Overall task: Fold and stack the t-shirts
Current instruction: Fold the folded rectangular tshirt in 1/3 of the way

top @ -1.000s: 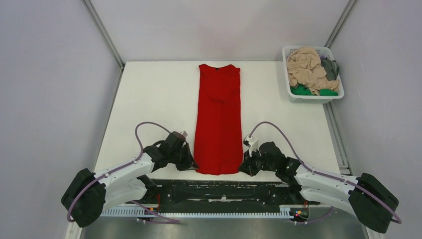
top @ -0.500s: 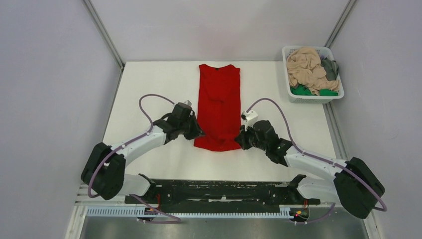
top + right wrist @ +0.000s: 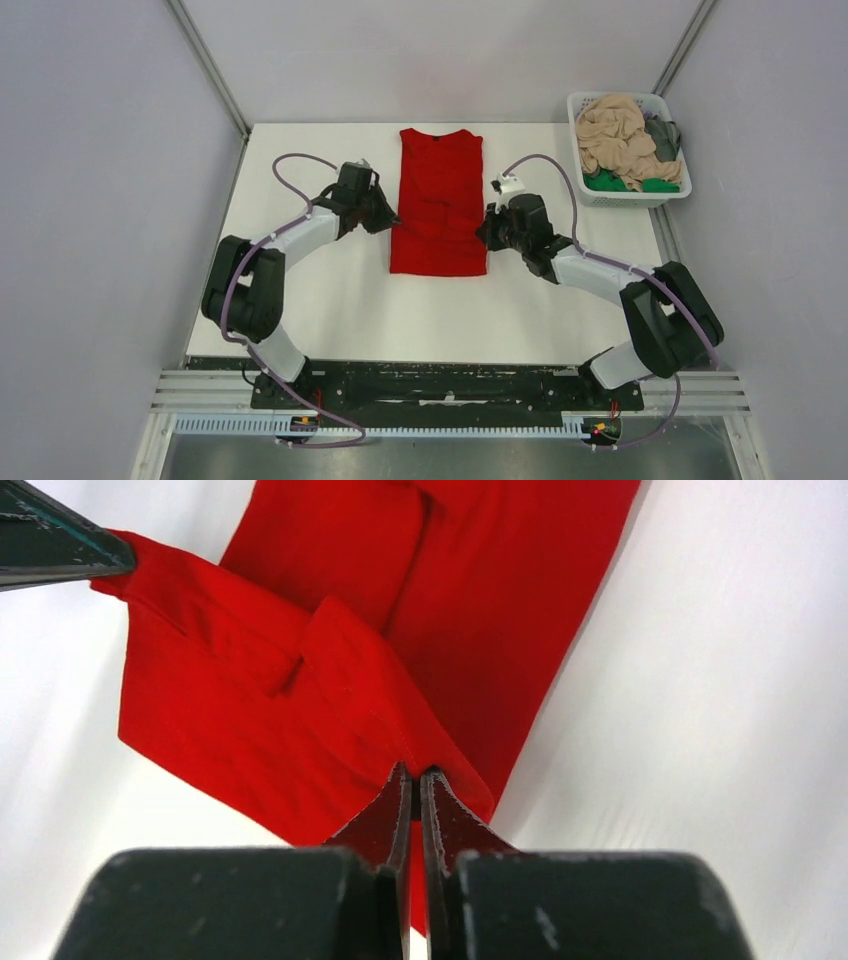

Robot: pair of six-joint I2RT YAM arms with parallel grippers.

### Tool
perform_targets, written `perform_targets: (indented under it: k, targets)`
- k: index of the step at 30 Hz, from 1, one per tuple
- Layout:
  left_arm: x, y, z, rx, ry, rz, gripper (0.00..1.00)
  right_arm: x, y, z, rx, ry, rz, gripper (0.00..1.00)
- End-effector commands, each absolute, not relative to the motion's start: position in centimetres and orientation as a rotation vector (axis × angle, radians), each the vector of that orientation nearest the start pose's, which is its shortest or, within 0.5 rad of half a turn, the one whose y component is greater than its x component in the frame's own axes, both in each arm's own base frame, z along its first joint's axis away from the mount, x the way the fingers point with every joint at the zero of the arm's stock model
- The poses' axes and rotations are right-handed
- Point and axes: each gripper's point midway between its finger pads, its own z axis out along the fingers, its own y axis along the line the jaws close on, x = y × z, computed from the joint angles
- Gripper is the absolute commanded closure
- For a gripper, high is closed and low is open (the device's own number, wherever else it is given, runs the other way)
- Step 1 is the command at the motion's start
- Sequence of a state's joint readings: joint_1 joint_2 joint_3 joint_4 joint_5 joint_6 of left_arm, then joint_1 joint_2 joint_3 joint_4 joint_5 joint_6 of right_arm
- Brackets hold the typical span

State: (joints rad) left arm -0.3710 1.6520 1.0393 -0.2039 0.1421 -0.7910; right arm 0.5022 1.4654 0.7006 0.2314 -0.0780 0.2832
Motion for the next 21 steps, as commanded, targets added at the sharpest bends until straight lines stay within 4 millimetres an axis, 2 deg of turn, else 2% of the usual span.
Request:
perform_targets:
  k: [1, 7, 11, 14, 16, 17, 18, 19, 20, 21]
  targets:
    - [41.0, -20.9, 10.6, -0.348, 2.382, -0.718, 0.98, 37.7, 22.4, 11.5, -0.291, 2.045, 0.564, 1.00]
    - [43.6, -21.8, 9.9, -0.318, 2.396, -0.753, 0.98, 40.2, 22.3, 11.2, -0.298, 2.045, 0.554, 1.00]
    - [45.0, -21.7, 9.0, -0.336, 2.411, -0.743, 0.97, 41.7, 22.2, 10.7, -0.326, 2.049, 0.553, 1.00]
    - [46.2, -21.5, 8.5, -0.340, 2.414, -0.739, 0.83, 42.5, 22.6, 10.1, -0.352, 2.058, 0.571, 0.94]
    - [47.0, -21.7, 8.5, -0.333, 2.414, -0.750, 0.69, 43.4, 22.6, 9.6, -0.346, 2.068, 0.577, 0.90]
    - [47.6, -21.8, 8.6, -0.328, 2.408, -0.764, 0.62, 43.9, 22.5, 9.6, -0.339, 2.067, 0.579, 0.83]
    - [48.1, -21.9, 8.8, -0.322, 2.402, -0.780, 0.50, 44.7, 22.5, 9.8, -0.328, 2.062, 0.586, 0.74]
    - [48.8, -22.1, 9.3, -0.312, 2.391, -0.797, 0.43, 45.5, 22.6, 10.3, -0.320, 2.051, 0.598, 0.66]
    - [49.5, -22.1, 9.8, -0.306, 2.379, -0.802, 0.37, 46.1, 22.5, 10.7, -0.306, 2.045, 0.612, 0.54]
    - [50.0, -22.0, 10.4, -0.306, 2.372, -0.804, 0.29, 46.8, 22.6, 11.3, -0.301, 2.031, 0.626, 0.48]
